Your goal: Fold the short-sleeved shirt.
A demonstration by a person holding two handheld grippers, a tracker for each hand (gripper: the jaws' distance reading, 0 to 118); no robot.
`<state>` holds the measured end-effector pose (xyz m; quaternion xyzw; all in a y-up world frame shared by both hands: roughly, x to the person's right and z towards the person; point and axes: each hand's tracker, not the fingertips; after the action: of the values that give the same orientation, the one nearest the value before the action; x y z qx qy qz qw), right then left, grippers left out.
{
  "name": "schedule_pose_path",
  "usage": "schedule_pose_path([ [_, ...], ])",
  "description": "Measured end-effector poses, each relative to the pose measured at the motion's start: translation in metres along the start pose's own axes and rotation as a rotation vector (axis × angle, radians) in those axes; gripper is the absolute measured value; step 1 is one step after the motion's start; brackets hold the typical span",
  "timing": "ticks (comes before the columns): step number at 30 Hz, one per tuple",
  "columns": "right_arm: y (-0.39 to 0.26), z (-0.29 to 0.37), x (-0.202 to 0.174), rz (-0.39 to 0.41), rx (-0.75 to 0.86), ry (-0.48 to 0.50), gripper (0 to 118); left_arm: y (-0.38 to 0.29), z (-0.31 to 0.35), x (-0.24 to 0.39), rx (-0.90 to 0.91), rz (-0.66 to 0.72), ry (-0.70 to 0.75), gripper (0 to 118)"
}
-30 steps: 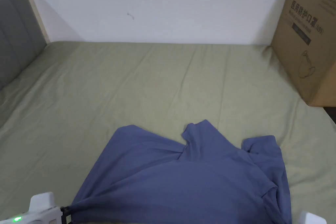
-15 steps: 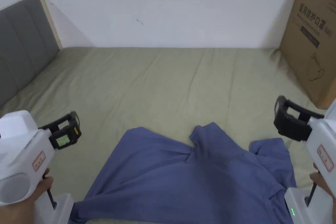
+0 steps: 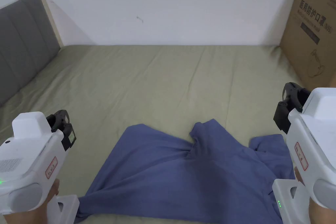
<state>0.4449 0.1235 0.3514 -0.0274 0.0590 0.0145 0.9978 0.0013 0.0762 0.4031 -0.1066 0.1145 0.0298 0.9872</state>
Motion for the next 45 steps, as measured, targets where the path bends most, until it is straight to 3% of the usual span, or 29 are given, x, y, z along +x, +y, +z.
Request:
schedule_pose_path([
  [7, -0.003, -0.002, 0.001, -0.003, -0.015, 0.008, 0, -0.037, -0.013, -0.017, -0.258, -0.019, 0.011, 0],
  [12, -0.010, -0.004, 0.001, -0.006, -0.035, 0.013, 0, -0.089, -0.029, -0.035, -0.467, 0.039, 0.019, 1],
  [14, -0.012, -0.005, 0.000, -0.008, -0.043, 0.015, 0, -0.106, -0.037, -0.043, -0.580, 0.069, 0.019, 32],
  [15, -0.014, -0.005, 0.000, -0.010, -0.047, 0.016, 0, -0.115, -0.039, -0.047, -0.614, 0.095, 0.019, 58],
  [16, -0.015, -0.006, 0.000, -0.010, -0.052, 0.016, 0, -0.123, -0.042, -0.050, -0.645, 0.109, 0.030, 91],
  [17, -0.017, -0.007, -0.001, -0.009, -0.058, 0.016, 0, -0.131, -0.044, -0.052, -0.671, 0.118, 0.042, 108],
  [18, -0.018, -0.008, -0.002, -0.008, -0.064, 0.017, 0, -0.137, -0.045, -0.054, -0.683, 0.109, 0.083, 114],
  [21, -0.022, -0.011, -0.002, -0.010, -0.083, 0.022, 0, -0.148, -0.048, -0.057, -0.686, 0.109, 0.092, 113],
  [23, -0.024, -0.013, -0.004, -0.006, -0.092, 0.022, 0, -0.159, -0.053, -0.058, -0.724, 0.105, 0.097, 104],
  [27, -0.027, -0.014, -0.005, 0.003, -0.105, 0.023, 0, -0.183, -0.063, -0.056, -0.789, 0.064, 0.102, 67],
  [29, -0.028, -0.016, -0.005, 0.006, -0.113, 0.023, 0, -0.193, -0.066, -0.056, -0.833, 0.084, 0.073, 20],
  [30, -0.029, -0.017, -0.005, 0.007, -0.116, 0.020, 0, -0.196, -0.064, -0.056, -0.838, 0.137, 0.014, 12],
  [32, -0.031, -0.019, -0.005, 0.006, -0.123, 0.015, 0, -0.196, -0.065, -0.055, -0.821, 0.196, 0.018, 11],
  [35, -0.037, -0.029, -0.003, 0.012, -0.147, 0.011, 0, -0.189, -0.061, -0.048, -0.785, 0.121, 0.037, 7],
  [40, -0.056, -0.069, 0.001, -0.006, -0.266, 0.033, 1, -0.170, -0.052, -0.051, -0.725, 0.132, 0.014, 6],
  [42, -0.067, -0.097, 0.005, -0.001, -0.350, 0.049, 16, -0.164, -0.050, -0.050, -0.713, 0.136, 0.004, 6],
  [45, -0.088, -0.143, 0.011, -0.004, -0.450, 0.065, 92, -0.157, -0.052, -0.049, -0.694, 0.134, -0.004, 6],
])
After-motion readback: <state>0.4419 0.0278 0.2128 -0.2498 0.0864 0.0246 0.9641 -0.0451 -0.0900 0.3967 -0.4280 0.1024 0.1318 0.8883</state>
